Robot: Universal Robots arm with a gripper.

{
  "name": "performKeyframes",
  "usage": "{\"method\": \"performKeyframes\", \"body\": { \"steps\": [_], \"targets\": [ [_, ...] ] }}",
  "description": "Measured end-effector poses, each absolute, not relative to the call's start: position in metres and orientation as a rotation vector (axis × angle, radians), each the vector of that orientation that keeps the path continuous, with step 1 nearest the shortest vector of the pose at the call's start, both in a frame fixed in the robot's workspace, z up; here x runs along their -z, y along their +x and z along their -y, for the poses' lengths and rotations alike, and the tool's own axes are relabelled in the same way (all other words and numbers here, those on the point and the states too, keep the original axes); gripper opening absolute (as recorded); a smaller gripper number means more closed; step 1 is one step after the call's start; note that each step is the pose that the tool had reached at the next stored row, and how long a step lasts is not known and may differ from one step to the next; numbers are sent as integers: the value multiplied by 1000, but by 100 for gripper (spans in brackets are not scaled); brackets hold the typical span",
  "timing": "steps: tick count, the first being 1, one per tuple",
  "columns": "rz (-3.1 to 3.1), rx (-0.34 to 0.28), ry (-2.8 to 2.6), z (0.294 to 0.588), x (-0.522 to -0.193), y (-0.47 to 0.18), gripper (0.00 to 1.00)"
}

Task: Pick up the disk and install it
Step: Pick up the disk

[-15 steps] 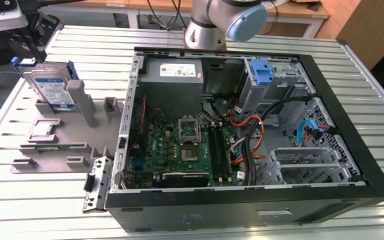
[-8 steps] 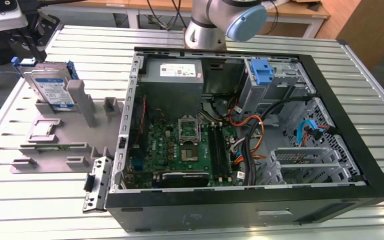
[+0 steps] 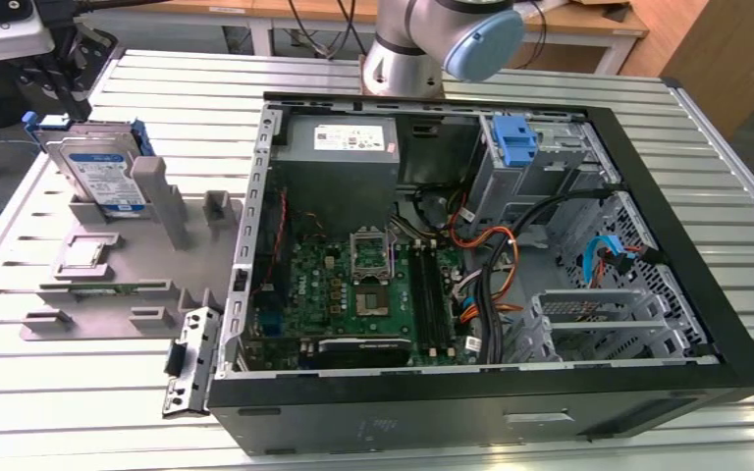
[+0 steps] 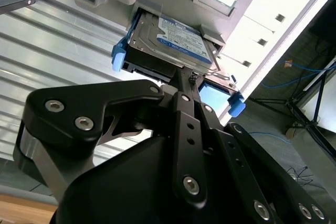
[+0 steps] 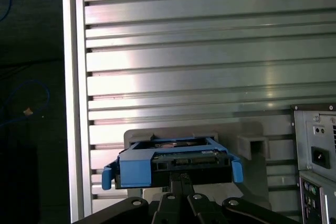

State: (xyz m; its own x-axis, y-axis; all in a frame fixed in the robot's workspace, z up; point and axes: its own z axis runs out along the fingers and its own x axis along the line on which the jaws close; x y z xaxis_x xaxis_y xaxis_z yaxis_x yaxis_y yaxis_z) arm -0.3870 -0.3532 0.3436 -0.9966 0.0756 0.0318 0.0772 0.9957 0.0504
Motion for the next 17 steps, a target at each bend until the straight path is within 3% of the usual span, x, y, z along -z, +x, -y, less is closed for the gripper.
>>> {"method": "performKeyframes", "body": {
  "steps": [17],
  "targets": [
    [3109, 80, -47, 353, -344, -387, 10]
  ]
}}
